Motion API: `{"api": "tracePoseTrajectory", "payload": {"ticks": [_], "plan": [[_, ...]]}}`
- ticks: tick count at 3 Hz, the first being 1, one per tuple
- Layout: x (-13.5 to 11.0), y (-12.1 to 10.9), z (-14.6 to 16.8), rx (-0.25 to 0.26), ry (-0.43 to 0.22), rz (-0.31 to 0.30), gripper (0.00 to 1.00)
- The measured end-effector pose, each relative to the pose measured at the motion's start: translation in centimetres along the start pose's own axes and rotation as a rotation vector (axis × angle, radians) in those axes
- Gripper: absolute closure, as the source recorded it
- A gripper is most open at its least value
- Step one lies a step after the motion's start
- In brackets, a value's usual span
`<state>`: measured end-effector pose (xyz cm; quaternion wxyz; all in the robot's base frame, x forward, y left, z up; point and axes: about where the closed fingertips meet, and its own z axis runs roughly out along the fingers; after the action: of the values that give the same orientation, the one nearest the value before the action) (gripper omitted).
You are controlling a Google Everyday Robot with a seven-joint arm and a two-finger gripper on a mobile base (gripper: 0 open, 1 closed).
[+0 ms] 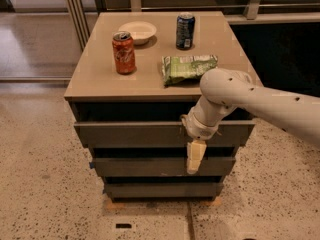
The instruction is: Open top drawer
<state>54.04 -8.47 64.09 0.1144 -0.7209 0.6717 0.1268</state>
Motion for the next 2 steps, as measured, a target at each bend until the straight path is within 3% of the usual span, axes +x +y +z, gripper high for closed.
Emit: {"api": "tracePoseTrajectory", "payload": {"ticks": [1, 2], "plan": [[-0.9, 2.6, -0.7, -0.075, -0.022, -0.01, 0.0], [-1.9, 7.8, -3.0, -0.148, -0.052, -0.011, 0.0]]}}
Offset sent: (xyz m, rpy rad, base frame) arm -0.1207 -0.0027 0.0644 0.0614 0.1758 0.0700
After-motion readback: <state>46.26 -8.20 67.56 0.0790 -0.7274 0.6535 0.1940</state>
